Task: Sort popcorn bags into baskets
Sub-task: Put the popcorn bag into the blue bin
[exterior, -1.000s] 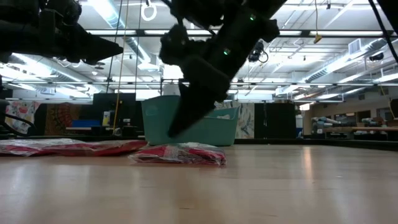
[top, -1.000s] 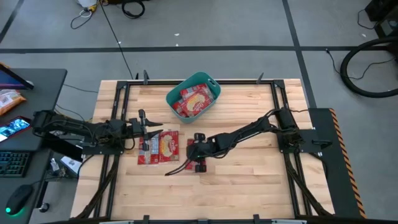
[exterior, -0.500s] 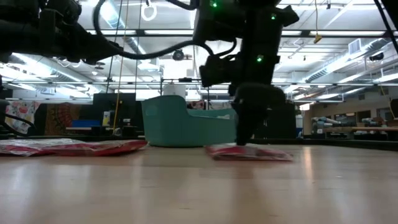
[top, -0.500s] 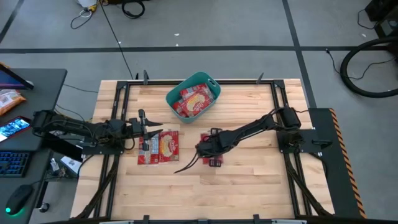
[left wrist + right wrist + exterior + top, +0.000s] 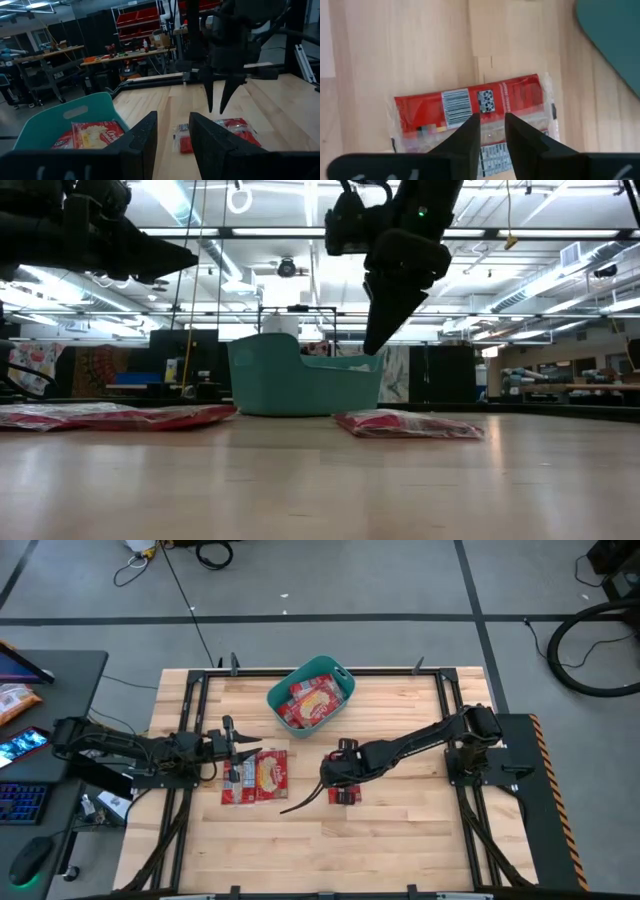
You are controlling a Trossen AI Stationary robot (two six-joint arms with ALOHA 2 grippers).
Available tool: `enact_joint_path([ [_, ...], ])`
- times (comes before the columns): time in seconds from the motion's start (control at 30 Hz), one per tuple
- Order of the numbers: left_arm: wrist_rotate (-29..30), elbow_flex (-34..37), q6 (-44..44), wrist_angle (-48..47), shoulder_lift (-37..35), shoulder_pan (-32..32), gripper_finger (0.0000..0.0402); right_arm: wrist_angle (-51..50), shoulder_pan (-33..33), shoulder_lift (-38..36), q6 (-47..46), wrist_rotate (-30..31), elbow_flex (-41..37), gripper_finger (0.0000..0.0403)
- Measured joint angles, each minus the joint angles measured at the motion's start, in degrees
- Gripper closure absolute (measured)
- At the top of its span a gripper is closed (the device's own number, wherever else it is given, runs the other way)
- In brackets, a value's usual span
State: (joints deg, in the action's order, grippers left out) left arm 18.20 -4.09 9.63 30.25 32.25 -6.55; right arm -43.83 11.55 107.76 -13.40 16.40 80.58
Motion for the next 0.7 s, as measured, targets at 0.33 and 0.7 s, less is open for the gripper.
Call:
enact_joint_path([
  [0.33, 0.0, 0.0, 0.0, 0.3, 0.0, 0.0, 0.0283, 9.4, 0.2, 6.2, -8.2, -2.6, 0.0, 0.0224],
  [0.7, 0.0, 0.0, 0.0, 0.3, 0.0, 0.0, 0.0283, -6.2, -4.2, 7.1, -33.1, -3.3, 2.3, 0.0223],
])
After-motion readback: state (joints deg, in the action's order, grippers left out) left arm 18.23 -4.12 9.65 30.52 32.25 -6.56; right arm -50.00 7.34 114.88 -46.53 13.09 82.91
